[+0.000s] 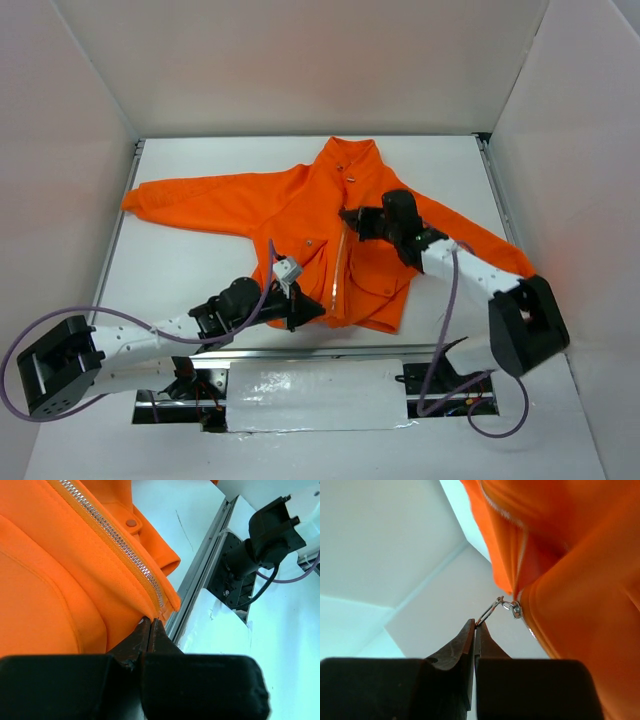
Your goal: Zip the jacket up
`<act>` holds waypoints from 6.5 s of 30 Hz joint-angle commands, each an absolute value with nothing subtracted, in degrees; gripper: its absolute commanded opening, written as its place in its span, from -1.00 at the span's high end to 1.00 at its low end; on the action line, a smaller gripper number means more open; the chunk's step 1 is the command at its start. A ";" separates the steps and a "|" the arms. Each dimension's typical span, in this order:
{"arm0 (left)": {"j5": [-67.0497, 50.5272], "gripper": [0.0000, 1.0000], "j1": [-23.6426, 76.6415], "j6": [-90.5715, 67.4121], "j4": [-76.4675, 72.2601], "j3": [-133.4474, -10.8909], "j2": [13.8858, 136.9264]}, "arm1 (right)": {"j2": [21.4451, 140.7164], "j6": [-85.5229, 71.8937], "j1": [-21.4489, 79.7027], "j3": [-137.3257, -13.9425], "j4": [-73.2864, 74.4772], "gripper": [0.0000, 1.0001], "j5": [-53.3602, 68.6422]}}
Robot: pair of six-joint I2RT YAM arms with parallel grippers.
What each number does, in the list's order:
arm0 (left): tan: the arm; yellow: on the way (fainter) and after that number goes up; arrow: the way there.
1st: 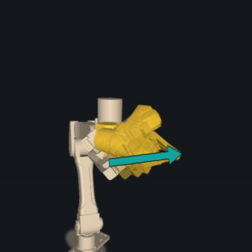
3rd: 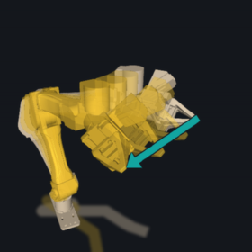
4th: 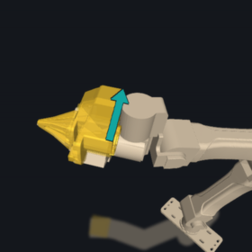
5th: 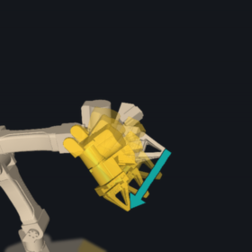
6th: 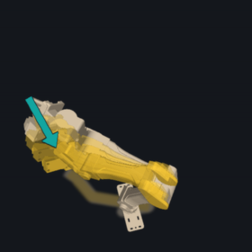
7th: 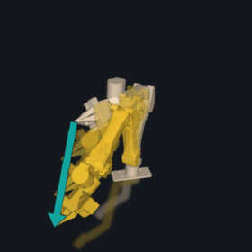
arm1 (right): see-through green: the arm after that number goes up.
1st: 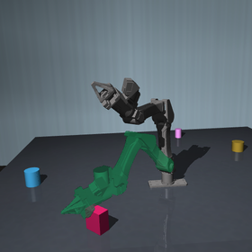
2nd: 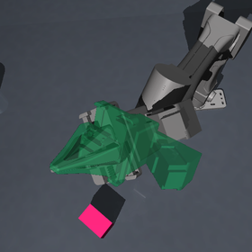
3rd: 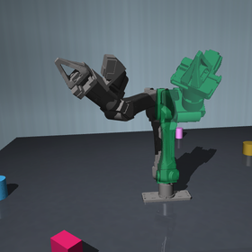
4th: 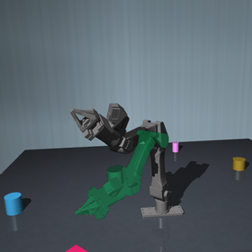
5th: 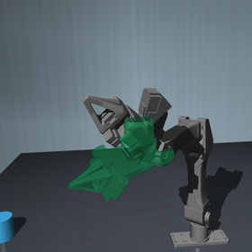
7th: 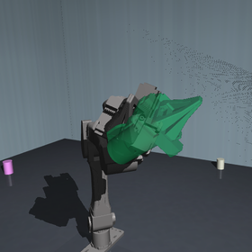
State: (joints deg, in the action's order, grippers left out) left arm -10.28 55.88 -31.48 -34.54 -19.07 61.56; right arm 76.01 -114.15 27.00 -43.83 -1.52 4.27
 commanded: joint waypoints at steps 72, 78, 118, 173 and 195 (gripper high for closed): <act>34.19 -0.96 63.63 -39.23 18.14 -58.17 56.59 | 86.60 -48.60 18.73 -78.58 9.74 -0.92 14.26; 15.52 -0.99 50.99 -29.63 1.61 -65.37 75.21 | 70.33 -48.78 10.82 -71.90 20.28 -0.94 -2.44; 27.61 1.00 43.68 -36.99 -10.91 -59.42 106.78 | 56.76 -46.32 8.78 -46.67 -2.00 -0.96 25.30; 17.31 1.00 43.86 -57.22 -6.33 -47.90 111.01 | 108.03 -68.29 20.66 -54.85 -35.75 -0.36 35.69; 17.40 1.00 43.95 -56.34 -6.77 -48.08 110.66 | 114.43 -70.57 21.80 -58.45 -33.84 -0.30 34.19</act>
